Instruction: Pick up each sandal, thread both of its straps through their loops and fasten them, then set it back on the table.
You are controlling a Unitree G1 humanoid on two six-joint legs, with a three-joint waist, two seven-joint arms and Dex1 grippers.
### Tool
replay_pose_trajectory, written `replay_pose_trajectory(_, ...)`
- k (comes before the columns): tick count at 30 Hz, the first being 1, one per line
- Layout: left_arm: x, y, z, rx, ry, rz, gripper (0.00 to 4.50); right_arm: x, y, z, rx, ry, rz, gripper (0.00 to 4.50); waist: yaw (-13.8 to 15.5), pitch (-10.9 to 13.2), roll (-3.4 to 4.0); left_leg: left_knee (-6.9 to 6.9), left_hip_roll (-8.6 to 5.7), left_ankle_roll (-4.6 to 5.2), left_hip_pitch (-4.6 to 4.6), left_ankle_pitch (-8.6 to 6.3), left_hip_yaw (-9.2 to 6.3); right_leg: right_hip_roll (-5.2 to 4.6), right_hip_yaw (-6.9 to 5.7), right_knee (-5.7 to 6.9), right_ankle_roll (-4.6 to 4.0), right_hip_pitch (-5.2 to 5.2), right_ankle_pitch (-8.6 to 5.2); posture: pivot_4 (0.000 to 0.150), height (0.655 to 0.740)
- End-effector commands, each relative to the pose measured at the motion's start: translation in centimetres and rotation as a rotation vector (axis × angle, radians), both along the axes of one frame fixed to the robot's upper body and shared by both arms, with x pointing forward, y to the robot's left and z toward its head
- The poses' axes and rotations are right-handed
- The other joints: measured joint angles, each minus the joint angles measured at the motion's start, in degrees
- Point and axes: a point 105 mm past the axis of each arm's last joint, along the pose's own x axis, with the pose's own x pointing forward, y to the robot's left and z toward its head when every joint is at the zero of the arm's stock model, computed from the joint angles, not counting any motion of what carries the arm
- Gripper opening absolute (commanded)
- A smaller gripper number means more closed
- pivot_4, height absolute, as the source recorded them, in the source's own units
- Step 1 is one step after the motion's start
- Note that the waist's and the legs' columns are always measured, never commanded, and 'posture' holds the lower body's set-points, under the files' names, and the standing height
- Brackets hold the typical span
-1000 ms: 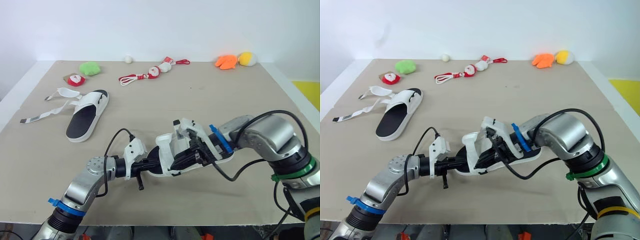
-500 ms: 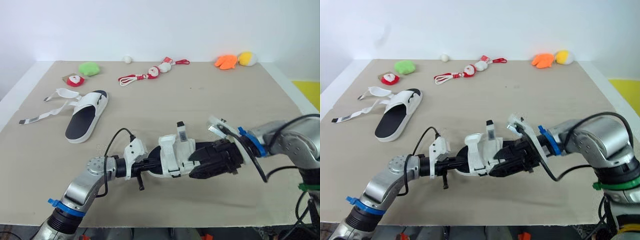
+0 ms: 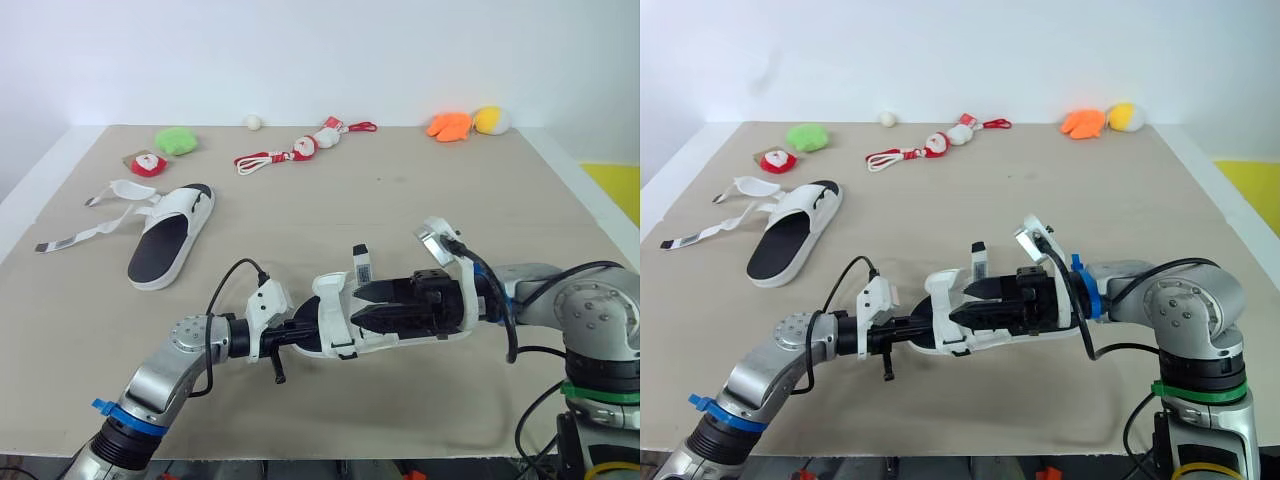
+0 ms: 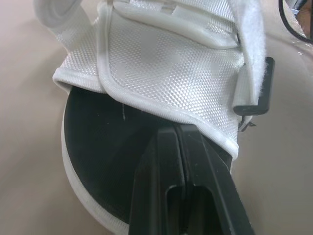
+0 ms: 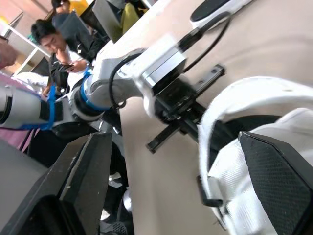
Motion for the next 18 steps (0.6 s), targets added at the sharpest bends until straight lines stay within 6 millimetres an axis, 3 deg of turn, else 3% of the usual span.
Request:
replay_pose_trajectory(1,-0.7,0.2,-2.7,0.062,0.108,-0.002,0.0,-3.4,-0.7,0.5,-0.021,0.069,0.15,4.44,0.11,0.0,0.01,0.0,-0.04,0.0,-0.01,0.0,0.0,-0.04,0.0,0.0,-0.03,0.0,-0.02,0.15,0.74)
replay_pose_trajectory(5,-0.7,0.3,-2.7,0.063,0.107,-0.002,0.0,-5.6,-1.4,-2.3,-0.177,0.168,0.188,4.44,0.09,-0.03,0.04,-0.01,-0.03,0.09,0.01,-0.06,-0.01,-0.04,0.0,0.0,-0.03,0.02,-0.12,0.15,0.74)
replay_pose_trajectory(9,-0.7,0.2,-2.8,0.061,0.11,-0.002,0.0,-4.9,-1.6,-6.0,-0.322,0.173,0.089,4.44,-0.04,-0.03,0.05,0.04,-0.01,0.08,0.07,-0.05,0.0,-0.04,-0.03,0.0,0.04,0.04,-0.07,0.15,0.74)
replay_pose_trajectory(12,-0.7,0.2,-2.8,0.061,0.111,-0.002,0.0,-3.2,-1.2,-8.0,-0.381,0.095,-0.009,4.44,-0.1,-0.03,0.04,0.11,-0.01,0.03,0.08,-0.02,0.03,-0.04,-0.03,0.0,-0.13,0.03,-0.08,0.15,0.74)
replay_pose_trajectory(15,-0.7,0.2,-2.7,0.063,0.109,-0.002,0.0,-1.8,-0.9,-9.0,-0.406,0.009,-0.074,4.44,-0.11,-0.07,0.03,0.12,-0.01,0.02,0.09,0.0,0.03,-0.04,-0.03,0.0,-0.12,0.02,-0.06,0.15,0.74)
replay_pose_trajectory(18,-0.7,0.3,-2.7,0.065,0.109,-0.004,0.0,-1.4,0.2,-8.1,-0.33,-0.056,-0.07,4.44,-0.12,-0.12,-0.05,0.12,0.02,0.02,0.15,0.0,0.02,-0.01,-0.03,0.0,0.02,0.09,0.02,0.15,0.74)
